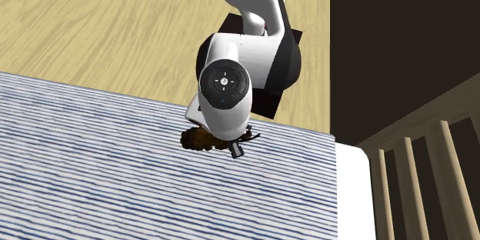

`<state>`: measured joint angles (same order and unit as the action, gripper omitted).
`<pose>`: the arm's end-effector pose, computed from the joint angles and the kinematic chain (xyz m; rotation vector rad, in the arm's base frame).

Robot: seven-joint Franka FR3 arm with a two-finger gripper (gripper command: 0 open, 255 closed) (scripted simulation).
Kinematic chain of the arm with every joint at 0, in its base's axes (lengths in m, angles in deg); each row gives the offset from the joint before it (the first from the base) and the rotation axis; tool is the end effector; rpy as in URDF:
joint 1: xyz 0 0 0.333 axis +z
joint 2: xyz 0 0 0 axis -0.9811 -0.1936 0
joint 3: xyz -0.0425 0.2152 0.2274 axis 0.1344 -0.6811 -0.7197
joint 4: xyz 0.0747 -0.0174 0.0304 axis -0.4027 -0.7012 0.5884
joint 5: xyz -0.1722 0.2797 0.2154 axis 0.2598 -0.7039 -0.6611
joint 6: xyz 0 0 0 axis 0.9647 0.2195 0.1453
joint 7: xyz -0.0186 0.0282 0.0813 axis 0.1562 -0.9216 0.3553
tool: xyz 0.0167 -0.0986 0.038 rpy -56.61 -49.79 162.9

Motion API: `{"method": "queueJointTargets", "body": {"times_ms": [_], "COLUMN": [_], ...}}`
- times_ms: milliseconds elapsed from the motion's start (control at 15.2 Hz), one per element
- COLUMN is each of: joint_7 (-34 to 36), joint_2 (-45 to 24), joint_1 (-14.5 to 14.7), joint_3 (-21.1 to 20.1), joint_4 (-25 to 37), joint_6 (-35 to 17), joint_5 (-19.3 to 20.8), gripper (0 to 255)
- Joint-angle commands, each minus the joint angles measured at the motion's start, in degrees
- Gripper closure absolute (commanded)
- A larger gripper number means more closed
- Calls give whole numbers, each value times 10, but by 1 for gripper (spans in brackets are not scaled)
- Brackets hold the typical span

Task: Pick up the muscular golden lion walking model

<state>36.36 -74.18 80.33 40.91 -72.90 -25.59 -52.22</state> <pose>0.6773 0.1502 0.5069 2.8134 -1.1850 -0.0740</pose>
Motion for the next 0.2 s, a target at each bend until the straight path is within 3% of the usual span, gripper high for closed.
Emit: {"method": "queueJointTargets", "body": {"times_ms": [0,132], "joint_7": [-1,-1], "joint_2": [-3,-3], "joint_1": [3,3], "joint_3": [0,0], "joint_4": [21,23], "joint_6": [18,20], "joint_5": [1,1], "gripper": [255,255]}}
